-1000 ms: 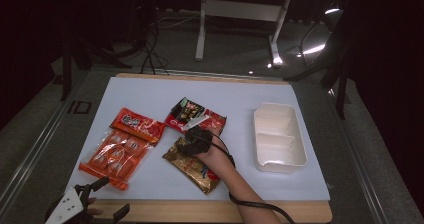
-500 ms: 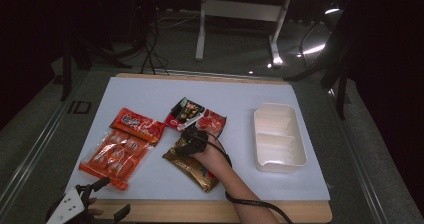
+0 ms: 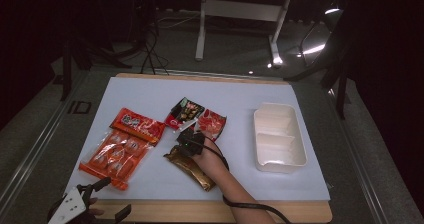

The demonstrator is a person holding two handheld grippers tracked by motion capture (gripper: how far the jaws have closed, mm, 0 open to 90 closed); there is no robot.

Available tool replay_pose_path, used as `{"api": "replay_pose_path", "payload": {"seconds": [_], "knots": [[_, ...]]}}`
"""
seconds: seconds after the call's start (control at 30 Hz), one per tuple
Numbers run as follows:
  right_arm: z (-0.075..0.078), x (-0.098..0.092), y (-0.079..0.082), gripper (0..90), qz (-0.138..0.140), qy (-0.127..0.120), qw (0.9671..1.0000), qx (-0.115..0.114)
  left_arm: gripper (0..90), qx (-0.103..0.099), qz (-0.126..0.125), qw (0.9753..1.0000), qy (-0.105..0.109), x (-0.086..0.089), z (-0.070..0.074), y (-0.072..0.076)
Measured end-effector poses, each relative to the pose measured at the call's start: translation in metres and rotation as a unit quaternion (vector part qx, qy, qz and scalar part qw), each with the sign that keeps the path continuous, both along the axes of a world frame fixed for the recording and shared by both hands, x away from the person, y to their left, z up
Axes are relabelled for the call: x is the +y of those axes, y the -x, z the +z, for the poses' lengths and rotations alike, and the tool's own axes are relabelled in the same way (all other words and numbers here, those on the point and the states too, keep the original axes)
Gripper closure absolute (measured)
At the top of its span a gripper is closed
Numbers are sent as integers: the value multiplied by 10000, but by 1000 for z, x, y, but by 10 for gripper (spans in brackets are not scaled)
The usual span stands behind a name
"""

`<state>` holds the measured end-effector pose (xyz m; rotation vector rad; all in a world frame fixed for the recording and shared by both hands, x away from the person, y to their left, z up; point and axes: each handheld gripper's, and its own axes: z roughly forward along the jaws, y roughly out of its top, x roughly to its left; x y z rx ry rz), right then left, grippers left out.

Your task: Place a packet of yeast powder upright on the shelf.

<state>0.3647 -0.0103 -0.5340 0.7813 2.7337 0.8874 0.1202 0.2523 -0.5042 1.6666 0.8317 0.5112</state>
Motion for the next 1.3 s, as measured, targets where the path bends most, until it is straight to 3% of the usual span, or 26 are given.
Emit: {"api": "replay_pose_path", "payload": {"seconds": [0.13,0.27,0.37,0.47,0.67,1.1,1.3], "knots": [[1,2,0,861,66,77,9999,45,4,9,6,10000,7,1,0,-1],[3,3,1,881,106,136,9998,27,4,5,9,10000,-1,1,0,0],[11,-3,4,887,131,-75,9999,80,4,12,11,10000,4,1,0,-1],[12,-4,5,887,154,-95,9998,69,4,24,13,10000,4,1,-1,-1],[35,-25,16,889,121,-531,9985,32,3,18,28,10000,-20,0,-1,-1],[61,-59,26,889,13,-964,9953,-58,3,72,96,9999,-50,0,-2,-3],[86,-80,40,889,153,-1199,9926,-87,3,77,65,9999,11,0,-2,-4]]}}
